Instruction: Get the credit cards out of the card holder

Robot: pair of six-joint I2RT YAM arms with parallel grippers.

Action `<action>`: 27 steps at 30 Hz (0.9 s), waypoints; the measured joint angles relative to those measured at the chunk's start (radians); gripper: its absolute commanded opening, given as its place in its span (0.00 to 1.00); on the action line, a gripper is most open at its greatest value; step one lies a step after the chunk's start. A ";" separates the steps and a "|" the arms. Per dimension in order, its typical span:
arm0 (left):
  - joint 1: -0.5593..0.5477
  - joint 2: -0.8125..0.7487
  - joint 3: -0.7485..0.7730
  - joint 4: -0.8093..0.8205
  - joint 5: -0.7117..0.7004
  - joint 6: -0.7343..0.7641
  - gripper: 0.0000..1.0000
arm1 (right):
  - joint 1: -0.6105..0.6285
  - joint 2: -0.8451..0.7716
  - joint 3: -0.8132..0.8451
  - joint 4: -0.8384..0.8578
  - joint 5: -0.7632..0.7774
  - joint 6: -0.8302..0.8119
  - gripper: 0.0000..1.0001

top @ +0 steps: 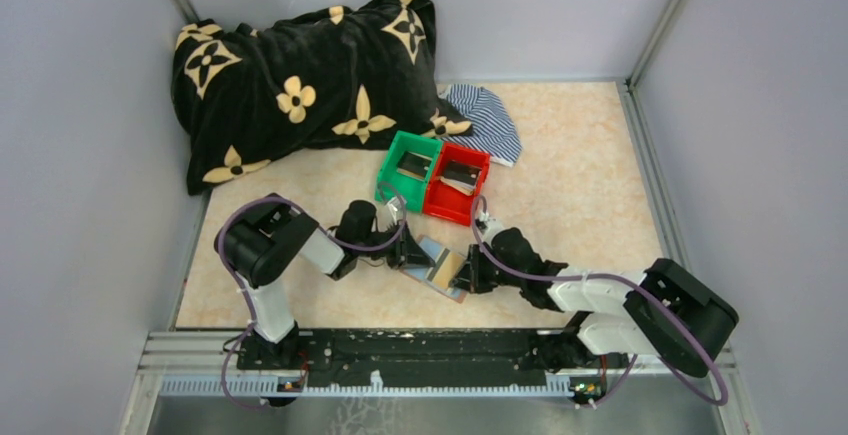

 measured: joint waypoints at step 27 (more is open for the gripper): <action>0.016 0.000 0.000 0.006 0.018 0.000 0.00 | 0.000 -0.010 -0.008 -0.006 -0.001 0.000 0.00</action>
